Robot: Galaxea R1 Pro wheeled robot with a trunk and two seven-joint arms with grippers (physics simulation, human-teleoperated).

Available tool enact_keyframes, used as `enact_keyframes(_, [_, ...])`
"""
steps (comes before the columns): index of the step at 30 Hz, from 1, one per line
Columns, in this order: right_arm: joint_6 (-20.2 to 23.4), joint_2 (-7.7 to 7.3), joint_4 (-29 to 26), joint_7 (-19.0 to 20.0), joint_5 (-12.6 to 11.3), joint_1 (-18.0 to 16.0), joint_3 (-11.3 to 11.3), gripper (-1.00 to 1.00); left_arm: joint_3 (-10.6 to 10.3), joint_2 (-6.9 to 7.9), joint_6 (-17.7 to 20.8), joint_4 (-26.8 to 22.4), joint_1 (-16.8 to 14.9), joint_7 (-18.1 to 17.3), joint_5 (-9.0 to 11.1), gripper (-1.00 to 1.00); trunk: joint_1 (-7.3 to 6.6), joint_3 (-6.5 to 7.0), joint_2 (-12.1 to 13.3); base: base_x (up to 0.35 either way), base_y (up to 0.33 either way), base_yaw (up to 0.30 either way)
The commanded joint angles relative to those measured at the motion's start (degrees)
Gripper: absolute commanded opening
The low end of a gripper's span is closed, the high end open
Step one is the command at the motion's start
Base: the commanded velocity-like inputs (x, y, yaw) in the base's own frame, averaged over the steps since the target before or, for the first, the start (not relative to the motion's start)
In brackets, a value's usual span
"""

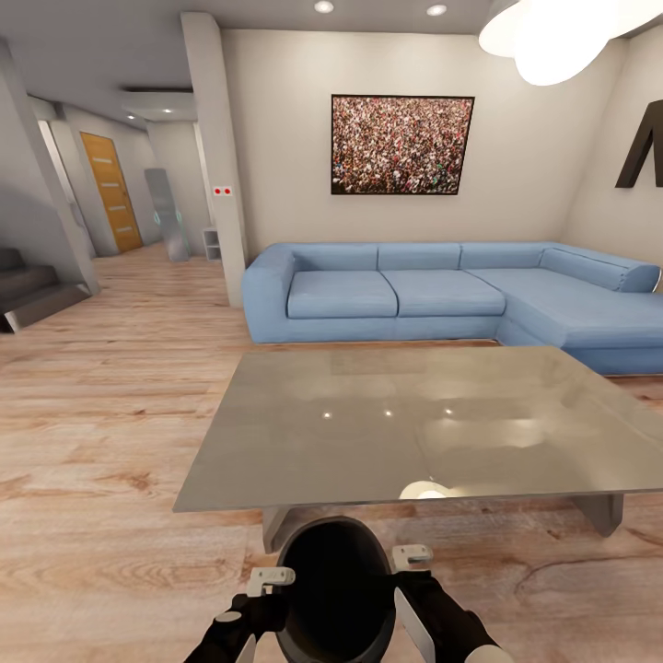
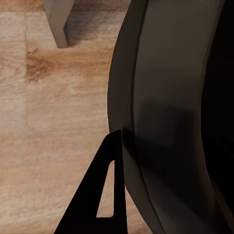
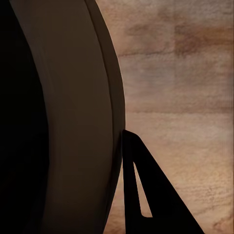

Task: Place each of the two pumpkins and all three candles from the living room inside a cabinet in the living room (use any cabinet), then make sure every cabinet is closed, and position the cauldron so it is next to a table in the living room.

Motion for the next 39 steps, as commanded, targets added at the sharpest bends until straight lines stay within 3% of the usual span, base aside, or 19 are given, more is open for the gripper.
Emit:
enact_keyframes(1, [0.27, -0.05, 0.05, -0.53, -1.16, -0.02, 0.32, -1.00, -0.29, 0.05, -0.21, -0.18, -0.04, 0.53, 0.02, -1.00, -0.02, -0.05, -0.03, 0.000, 0.000, 0.000])
enact_keyframes(24, [0.27, -0.05, 0.05, -0.53, -1.16, -0.02, 0.39, -1.00, -0.29, 0.05, -0.73, -0.05, -0.04, 0.53, 0.01, -1.00, 4.60, -3.82, -8.45, 0.000, 0.000, 0.000])
enact_keyframes(36, [0.27, -0.05, 0.05, -0.49, -1.16, -0.02, 0.40, -1.00, -0.29, 0.05, -0.73, -0.05, -0.04, 0.53, 0.01, -1.00, 4.60, -3.82, -8.45, 0.000, 0.000, 0.000])
enact_keyframes(39, [0.27, -0.05, 0.05, -0.49, -1.16, -0.02, 0.40, -1.00, -0.29, 0.05, -0.73, -0.05, -0.04, 0.53, 0.01, -1.00, 5.26, -4.36, -9.65, 0.000, 0.000, 0.000])
